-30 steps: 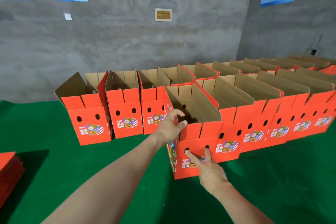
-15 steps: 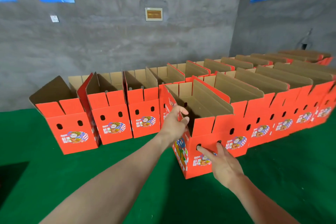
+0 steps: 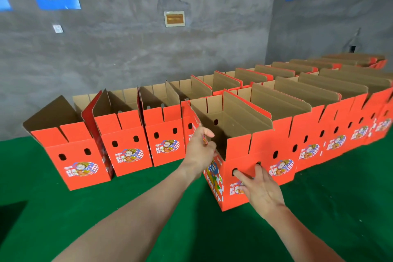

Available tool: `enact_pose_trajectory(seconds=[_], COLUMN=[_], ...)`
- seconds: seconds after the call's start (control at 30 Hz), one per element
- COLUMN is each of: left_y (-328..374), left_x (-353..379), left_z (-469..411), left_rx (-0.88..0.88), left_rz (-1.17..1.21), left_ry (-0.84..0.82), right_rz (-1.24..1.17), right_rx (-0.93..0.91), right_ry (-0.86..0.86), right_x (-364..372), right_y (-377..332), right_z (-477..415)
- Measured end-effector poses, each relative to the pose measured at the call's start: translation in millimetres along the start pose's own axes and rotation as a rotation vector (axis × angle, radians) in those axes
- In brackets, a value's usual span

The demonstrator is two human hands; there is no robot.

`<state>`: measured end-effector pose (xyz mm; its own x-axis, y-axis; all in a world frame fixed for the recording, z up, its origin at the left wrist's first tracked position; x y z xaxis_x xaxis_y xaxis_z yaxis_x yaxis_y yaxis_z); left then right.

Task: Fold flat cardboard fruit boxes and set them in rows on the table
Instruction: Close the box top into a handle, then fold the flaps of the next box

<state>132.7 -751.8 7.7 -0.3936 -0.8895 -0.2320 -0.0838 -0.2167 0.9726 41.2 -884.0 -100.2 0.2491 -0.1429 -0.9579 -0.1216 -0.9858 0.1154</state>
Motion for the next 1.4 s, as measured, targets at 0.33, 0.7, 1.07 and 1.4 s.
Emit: enact_pose_trajectory(seconds=[0.33, 0.7, 1.07, 1.4], left_y=[11.9, 5.5, -69.2, -144.6], left_x=[11.7, -78.0, -271.9, -393.0], left_z=[-6.2, 7.8, 64.5, 173.5], left_rx=[0.05, -0.116, -0.295, -0.406], left_rz=[-0.25, -0.125, -0.405, -0.559], left_ry=[-0.093, -0.054, 0.168, 0.376], right_rz=[-0.118, 0.733, 0.459, -0.571], right_rx=[-0.085, -0.151, -0.058, -0.12], right_ry=[0.387, -0.548, -0.437, 0.174], right_x=[-19.7, 40.4, 27.6, -82.1], right_y=[-71.7, -96.4, -121.7, -205.4], right_z=[12.0, -99.8, -115.8, -101.4])
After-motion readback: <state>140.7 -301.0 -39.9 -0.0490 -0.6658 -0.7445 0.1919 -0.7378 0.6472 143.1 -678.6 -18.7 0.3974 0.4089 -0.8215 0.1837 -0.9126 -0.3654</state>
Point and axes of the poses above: each hand's wrist, its own z-axis away from the middle knuckle, its own x-axis out of the palm, y = z × x, the point moved 8 cm from there along -z, towards the middle knuckle, and after that the axes turned 10 degrees about -x, right-handed, at the moved point
